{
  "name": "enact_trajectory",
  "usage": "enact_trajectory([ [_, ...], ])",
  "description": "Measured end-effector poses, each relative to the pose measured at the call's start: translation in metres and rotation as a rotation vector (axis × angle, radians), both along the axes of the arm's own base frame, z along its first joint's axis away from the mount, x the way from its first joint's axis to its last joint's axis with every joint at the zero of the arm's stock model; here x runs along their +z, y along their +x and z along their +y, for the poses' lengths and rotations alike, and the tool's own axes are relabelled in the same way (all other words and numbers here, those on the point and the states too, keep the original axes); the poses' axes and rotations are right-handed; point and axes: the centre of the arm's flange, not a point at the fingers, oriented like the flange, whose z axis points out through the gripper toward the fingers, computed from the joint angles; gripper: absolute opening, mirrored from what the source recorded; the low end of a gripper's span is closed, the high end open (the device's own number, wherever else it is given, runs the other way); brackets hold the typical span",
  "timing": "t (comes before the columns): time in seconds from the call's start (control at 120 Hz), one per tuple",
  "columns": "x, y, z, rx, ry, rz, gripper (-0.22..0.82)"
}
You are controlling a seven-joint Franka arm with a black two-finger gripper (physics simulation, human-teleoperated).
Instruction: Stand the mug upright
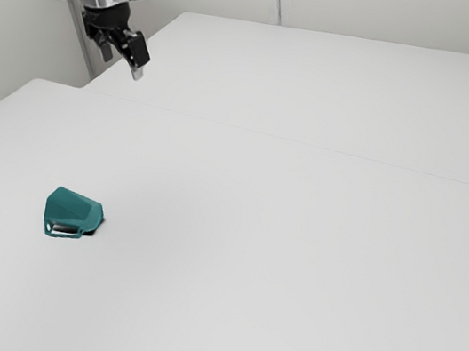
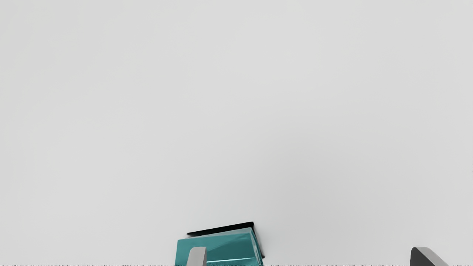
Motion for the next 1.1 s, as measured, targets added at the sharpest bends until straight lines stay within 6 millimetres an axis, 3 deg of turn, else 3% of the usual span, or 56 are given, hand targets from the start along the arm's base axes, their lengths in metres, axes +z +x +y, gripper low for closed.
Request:
enact_trajectory([
  [0.175,-0.002,-0.008,0.023,0.04,-0.035,0.002,0.6],
  [0.333,-0.017,-0.048,0.09,0.161,-0.115,0.029,0.6],
  [0.483,-0.053,-0.085,0.154,0.292,-0.199,0.06,0.6],
  [0.583,-0.068,-0.099,0.185,0.35,-0.251,0.058,0.6],
  [0.7,-0.083,-0.103,0.199,0.368,-0.295,0.06,0.6],
  [0.892,-0.136,-0.1,0.215,0.396,-0.4,0.103,0.6],
  [1.1,-0.183,-0.119,0.245,0.463,-0.511,0.123,0.6],
])
